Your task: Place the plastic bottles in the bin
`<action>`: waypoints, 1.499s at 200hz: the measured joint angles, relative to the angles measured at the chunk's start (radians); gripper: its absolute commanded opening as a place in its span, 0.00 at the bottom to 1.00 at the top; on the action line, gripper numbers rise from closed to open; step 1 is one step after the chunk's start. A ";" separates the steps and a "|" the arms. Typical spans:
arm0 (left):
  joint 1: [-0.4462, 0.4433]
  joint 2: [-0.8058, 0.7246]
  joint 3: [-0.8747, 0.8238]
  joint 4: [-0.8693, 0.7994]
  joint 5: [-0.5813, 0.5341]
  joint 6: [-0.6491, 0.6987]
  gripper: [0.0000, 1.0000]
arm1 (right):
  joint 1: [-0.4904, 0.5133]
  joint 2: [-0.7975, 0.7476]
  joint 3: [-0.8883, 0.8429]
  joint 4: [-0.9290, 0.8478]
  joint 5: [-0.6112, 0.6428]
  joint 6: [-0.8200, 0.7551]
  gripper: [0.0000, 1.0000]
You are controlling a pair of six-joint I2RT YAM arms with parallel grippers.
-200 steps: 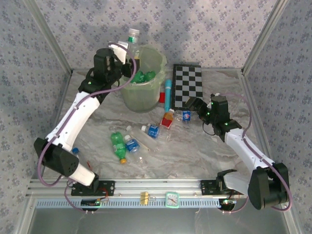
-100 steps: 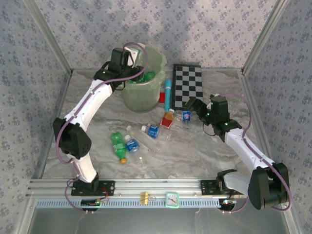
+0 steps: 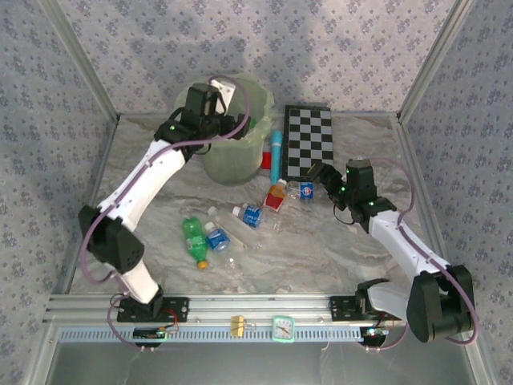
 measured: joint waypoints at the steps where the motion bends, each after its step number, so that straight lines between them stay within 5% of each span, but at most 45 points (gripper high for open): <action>1: -0.002 -0.004 -0.004 0.003 0.000 0.000 0.99 | 0.000 0.001 0.000 0.000 0.000 0.001 1.00; 68: -0.038 -0.371 -0.437 0.339 0.068 -0.085 1.00 | -0.005 0.129 -0.011 0.020 0.016 0.131 1.00; 162: -0.104 -0.552 -0.996 0.602 0.123 -0.353 1.00 | -0.020 0.407 0.088 0.082 -0.023 0.262 0.96; 222: -0.109 -0.554 -1.091 0.606 0.058 -0.463 1.00 | -0.023 0.496 0.131 0.106 -0.037 0.311 0.87; 268: -0.109 -0.560 -1.091 0.605 0.019 -0.467 1.00 | -0.027 0.512 0.127 0.124 -0.037 0.336 0.70; 300: -0.109 -0.560 -1.091 0.606 0.007 -0.475 1.00 | -0.035 0.512 0.121 0.132 -0.038 0.339 0.70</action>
